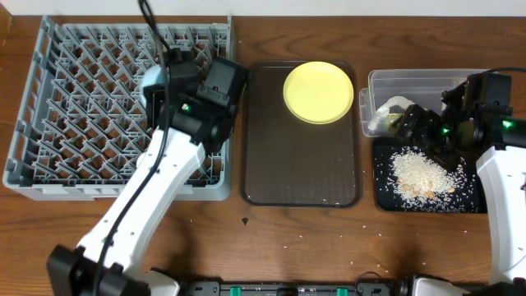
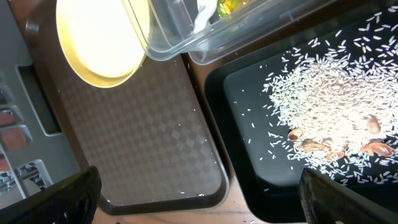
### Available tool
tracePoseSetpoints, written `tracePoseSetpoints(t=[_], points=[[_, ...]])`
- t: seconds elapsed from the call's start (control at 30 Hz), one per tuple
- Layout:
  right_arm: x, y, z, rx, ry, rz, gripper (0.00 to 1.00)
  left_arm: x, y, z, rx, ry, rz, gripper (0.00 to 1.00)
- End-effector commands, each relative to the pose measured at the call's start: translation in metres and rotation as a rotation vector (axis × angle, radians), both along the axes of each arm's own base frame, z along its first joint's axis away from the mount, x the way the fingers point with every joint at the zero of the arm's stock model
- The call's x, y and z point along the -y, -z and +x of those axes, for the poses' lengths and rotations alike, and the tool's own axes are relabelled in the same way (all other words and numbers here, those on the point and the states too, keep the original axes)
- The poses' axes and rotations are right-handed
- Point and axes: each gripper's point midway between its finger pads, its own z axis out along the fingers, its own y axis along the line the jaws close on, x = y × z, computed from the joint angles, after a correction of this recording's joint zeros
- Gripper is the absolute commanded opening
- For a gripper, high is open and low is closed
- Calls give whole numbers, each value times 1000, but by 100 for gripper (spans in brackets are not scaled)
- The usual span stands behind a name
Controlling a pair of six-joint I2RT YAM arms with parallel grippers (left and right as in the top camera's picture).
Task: Sort waste into correct bins and load items into the dishwasher
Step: 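Carry the blue bowl into the rack and release it upright-tilted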
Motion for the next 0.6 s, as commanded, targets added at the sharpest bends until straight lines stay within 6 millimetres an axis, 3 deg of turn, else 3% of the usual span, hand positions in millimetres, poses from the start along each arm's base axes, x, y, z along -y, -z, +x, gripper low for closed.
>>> tracePoseSetpoints(t=[0.0,0.27,0.57], points=[[-4,-6,2,20,-8,6,99,-19,-10,3,1,-105,224,7],[-4,-6,2,20,-8,6,99,-24,42,31,-153,-158,440,7],[-4,-6,2,20,-8,5,99,-56,54,30,-171,-238,400,7]])
